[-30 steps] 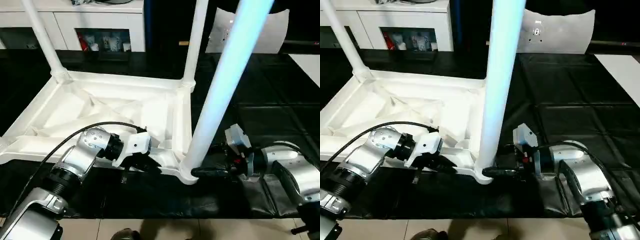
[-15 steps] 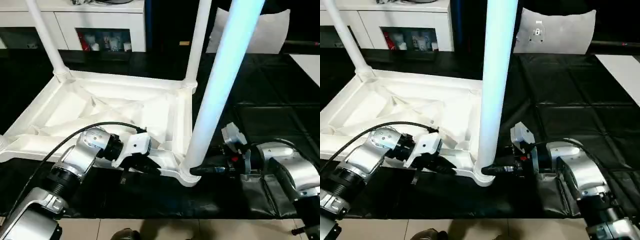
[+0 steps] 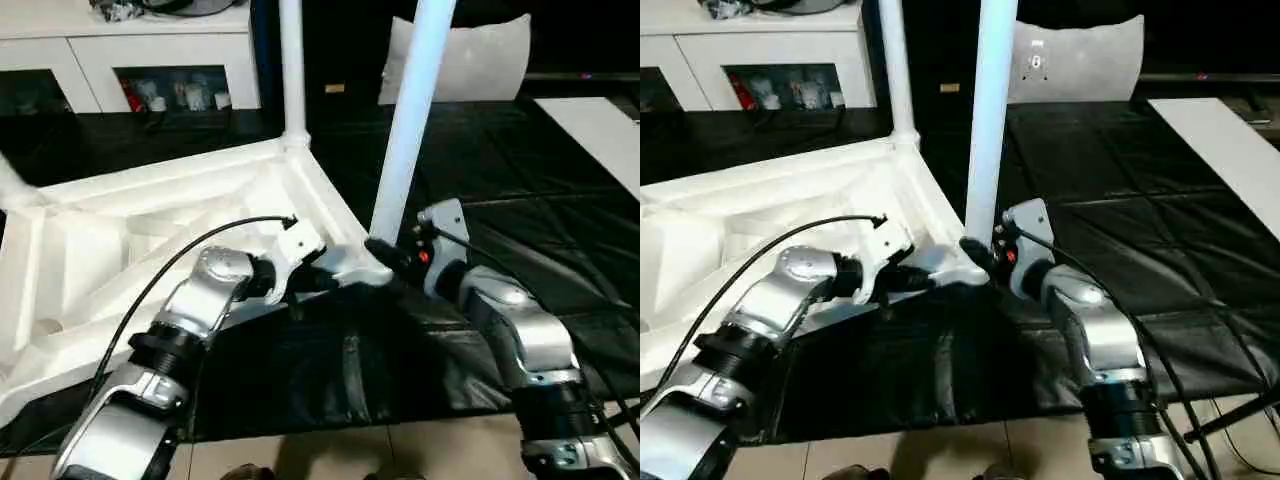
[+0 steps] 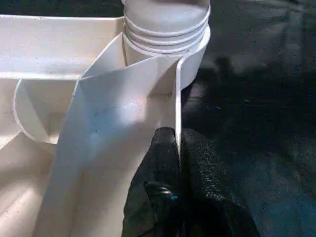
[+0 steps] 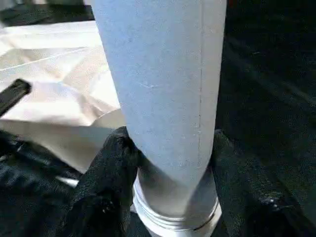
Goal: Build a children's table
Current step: Rotate leg to tighten
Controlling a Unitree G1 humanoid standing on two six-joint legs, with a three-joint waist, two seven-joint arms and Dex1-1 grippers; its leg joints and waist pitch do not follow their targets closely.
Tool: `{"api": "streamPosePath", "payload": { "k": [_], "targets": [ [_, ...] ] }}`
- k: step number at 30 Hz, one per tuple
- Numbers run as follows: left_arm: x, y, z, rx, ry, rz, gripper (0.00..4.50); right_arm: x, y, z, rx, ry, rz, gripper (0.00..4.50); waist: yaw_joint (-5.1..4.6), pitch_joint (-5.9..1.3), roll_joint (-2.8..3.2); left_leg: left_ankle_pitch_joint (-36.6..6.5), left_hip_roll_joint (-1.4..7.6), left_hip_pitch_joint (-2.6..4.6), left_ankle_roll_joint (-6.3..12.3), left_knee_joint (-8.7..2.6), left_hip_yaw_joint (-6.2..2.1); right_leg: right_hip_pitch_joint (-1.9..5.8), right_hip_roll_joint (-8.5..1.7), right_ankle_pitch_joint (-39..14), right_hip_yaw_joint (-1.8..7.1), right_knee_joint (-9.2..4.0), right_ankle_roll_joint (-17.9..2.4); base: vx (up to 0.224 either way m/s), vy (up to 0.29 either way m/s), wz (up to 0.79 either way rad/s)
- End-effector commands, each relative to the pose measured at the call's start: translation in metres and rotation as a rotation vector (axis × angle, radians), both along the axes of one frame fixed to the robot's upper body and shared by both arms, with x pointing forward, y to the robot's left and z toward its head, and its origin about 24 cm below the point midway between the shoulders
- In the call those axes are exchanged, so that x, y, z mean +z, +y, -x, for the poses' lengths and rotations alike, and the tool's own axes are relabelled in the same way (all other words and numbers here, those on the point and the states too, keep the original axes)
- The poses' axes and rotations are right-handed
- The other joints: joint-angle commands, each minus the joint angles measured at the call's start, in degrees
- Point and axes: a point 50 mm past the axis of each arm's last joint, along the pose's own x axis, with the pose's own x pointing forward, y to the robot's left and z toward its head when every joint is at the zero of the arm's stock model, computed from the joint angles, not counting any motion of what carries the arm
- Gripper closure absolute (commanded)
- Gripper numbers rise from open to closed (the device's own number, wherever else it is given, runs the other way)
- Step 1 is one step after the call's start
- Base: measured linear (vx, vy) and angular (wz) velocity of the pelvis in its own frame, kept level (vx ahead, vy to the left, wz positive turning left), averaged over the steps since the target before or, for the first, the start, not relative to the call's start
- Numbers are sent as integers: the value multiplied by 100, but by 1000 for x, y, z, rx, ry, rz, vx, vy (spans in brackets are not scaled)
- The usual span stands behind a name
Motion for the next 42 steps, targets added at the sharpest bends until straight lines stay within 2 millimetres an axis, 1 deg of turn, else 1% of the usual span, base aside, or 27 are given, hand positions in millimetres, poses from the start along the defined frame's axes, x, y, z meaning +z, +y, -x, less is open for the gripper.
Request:
{"api": "streamPosePath", "payload": {
  "k": [1,2,4,6,7,8,9,10,11,12,14,15,17,18,19,20,21,22,24,26,29,30,34,35,39,40,42],
  "targets": [
    [20,-35,-1,-85,-80,85,450,-9,40,12,168,38,-46,188,39,-358,-44,-663,494,91,335,-395,-234,185,-570,-173,323,-484,-1358,0,0,0],
    [19,-34,0,-87,-83,77,450,-9,39,14,174,35,-57,188,49,-363,-35,-503,496,84,448,-388,-233,195,-570,122,310,-460,-1406,0,0,0],
    [18,-28,2,-114,-87,53,450,-9,34,17,179,22,-59,182,71,-362,-24,-524,513,93,543,-396,-235,194,-576,220,299,-461,-1434,0,0,0],
    [15,-19,6,-152,-83,25,450,-9,22,19,177,-29,-21,141,95,-371,-10,-617,533,98,529,-398,-239,204,-589,207,295,-450,-1446,0,0,0],
    [15,-18,6,-153,-82,23,450,-9,21,19,177,-35,-18,141,93,-363,-6,-639,538,101,523,-406,-239,199,-578,207,292,-452,-1447,0,0,0],
    [15,-17,6,-156,-81,21,450,-9,19,19,176,-45,-12,138,94,-370,13,-653,536,107,514,-402,-237,199,-574,224,290,-447,-1458,0,0,0],
    [15,-13,7,-176,-81,16,450,-8,11,20,196,-60,-13,129,86,-366,-8,-675,536,110,509,-409,-234,196,-564,232,287,-447,-1478,0,0,0],
    [15,-7,9,-193,-74,5,450,-6,1,23,238,-80,5,102,104,-371,-11,-712,533,107,519,-398,-235,218,-583,209,290,-454,-1482,0,0,0],
    [15,-7,9,-193,-74,5,450,-6,1,23,238,-80,5,102,111,-365,-8,-699,535,100,553,-391,-225,215,-582,245,297,-452,-1481,0,0,0],
    [13,-1,12,-259,-82,-13,450,-4,-8,27,309,-94,34,96,129,-370,-4,-690,534,106,562,-388,-231,223,-582,245,292,-460,-1471,0,0,0],
    [11,6,16,-329,-91,-34,450,-1,-16,31,375,-105,67,91,158,-378,-1,-692,544,100,608,-385,-243,232,-589,258,288,-456,-1432,0,0,0],
    [10,10,19,-372,-88,-42,450,1,-22,35,459,-110,95,91,159,-387,-4,-688,545,111,613,-383,-233,232,-576,294,285,-446,-1434,0,0,0],
    [9,13,20,-380,-65,-47,450,2,-25,37,504,-108,109,91,192,-378,3,-695,559,121,643,-384,-221,215,-581,326,280,-435,-1489,0,0,0],
    [9,15,22,-408,-61,-52,450,2,-26,39,543,-106,112,91,217,-391,0,-691,566,124,642,-382,-226,211,-582,304,271,-422,-1514,0,0,0],
    [9,15,22,-411,-61,-52,450,2,-26,40,546,-106,112,91,222,-386,-7,-685,571,127,642,-387,-220,209,-578,294,275,-424,-1516,0,0,0],
    [9,17,24,-452,-57,-59,450,3,-28,43,609,-97,111,91,255,-393,2,-659,572,127,628,-382,-222,207,-584,306,271,-415,-1529,0,0,0],
    [9,17,25,-455,-57,-60,450,3,-28,43,615,-96,110,91,259,-398,-36,-669,573,133,636,-383,-213,207,-573,296,267,-415,-1532,0,0,0],
    [9,18,28,-508,-47,-64,450,3,-30,47,696,-76,102,91,299,-399,-38,-654,580,142,640,-376,-212,209,-588,279,267,-404,-1543,0,0,0],
    [10,18,31,-563,-49,-61,450,3,-32,48,751,-43,90,91,326,-399,-31,-625,574,119,680,-367,-205,217,-587,292,257,-399,-1541,0,0,0],
    [10,19,35,-608,-38,-70,450,3,-34,47,790,-4,82,118,339,-405,-42,-617,579,121,689,-363,-197,201,-591,257,256,-389,-1540,0,0,0],
    [9,22,38,-647,-26,-87,450,4,-35,48,845,37,65,131,371,-405,-31,-693,578,129,634,-359,-193,190,-590,38,251,-400,-1550,0,0,0],
    [9,22,39,-652,-24,-88,450,4,-35,48,859,47,61,156,383,-407,-46,-692,580,130,621,-361,-193,195,-589,22,251,-401,-1552,0,0,0],
    [9,26,40,-672,-17,-99,450,7,-36,52,917,93,33,172,449,-423,-41,-573,584,136,626,-352,-185,184,-588,156,254,-371,-1530,0,0,0],
    [9,26,40,-675,-15,-100,450,7,-36,53,929,97,32,199,446,-415,-42,-573,576,127,628,-351,-184,182,-582,164,254,-373,-1531,0,0,0],
    [10,29,41,-687,-9,-101,450,7,-36,55,957,114,32,218,447,-416,-44,-621,570,126,571,-351,-184,182,-590,63,254,-383,-1525,0,0,0],
    [10,30,41,-687,-7,-100,450,6,-36,55,958,116,31,236,450,-419,-42,-631,571,130,554,-351,-186,182,-591,39,253,-382,-1527,0,0,0],
    [10,30,41,-687,-7,-99,450,6,-36,54,961,118,30,240,448,-423,-43,-621,571,128,542,-348,-185,184,-589,61,252,-377,-1527,0,0,0]
  ]
}}
